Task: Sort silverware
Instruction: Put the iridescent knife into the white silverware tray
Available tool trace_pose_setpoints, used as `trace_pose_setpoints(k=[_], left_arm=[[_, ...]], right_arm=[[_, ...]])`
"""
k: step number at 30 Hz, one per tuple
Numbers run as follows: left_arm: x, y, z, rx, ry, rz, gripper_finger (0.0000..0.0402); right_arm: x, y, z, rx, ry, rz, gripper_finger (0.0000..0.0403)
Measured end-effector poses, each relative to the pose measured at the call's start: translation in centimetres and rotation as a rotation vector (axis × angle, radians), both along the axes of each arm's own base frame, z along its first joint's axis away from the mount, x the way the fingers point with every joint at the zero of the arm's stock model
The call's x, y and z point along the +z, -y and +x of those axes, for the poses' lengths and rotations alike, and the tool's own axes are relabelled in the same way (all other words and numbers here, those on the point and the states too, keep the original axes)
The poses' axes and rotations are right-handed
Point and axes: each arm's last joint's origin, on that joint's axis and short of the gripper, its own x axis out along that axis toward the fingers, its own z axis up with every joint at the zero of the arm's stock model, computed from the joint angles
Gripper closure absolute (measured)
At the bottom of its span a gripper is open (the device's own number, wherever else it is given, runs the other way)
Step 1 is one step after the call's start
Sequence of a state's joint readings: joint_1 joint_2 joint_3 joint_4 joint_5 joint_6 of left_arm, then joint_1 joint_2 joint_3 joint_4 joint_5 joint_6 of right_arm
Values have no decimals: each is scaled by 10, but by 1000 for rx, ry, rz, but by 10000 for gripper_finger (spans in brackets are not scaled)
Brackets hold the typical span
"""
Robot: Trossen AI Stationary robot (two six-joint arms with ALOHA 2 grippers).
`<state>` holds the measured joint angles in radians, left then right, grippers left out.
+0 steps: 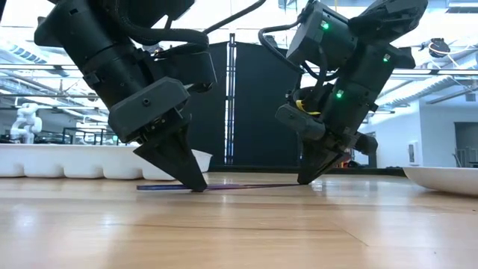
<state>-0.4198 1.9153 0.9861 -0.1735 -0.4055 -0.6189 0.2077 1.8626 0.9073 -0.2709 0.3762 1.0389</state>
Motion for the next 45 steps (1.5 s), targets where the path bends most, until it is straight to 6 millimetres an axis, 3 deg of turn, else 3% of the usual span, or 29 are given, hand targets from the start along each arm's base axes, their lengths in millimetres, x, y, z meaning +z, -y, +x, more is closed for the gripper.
trace_pose_setpoints(k=[4, 13, 24, 45], left_arm=[[0, 0, 0, -1, -1, 7, 338], [0, 0, 0, -15, -5, 17, 342], [-1, -1, 0, -35, -5, 43, 343], [0, 0, 2, -53, 20, 54, 343]], right_arm=[[0, 0, 0, 0, 0, 0, 403], [1, -2, 0, 11, 8, -21, 403], [30, -19, -6, 55, 117, -94, 403], [36, -28, 3, 152, 212, -85, 403]])
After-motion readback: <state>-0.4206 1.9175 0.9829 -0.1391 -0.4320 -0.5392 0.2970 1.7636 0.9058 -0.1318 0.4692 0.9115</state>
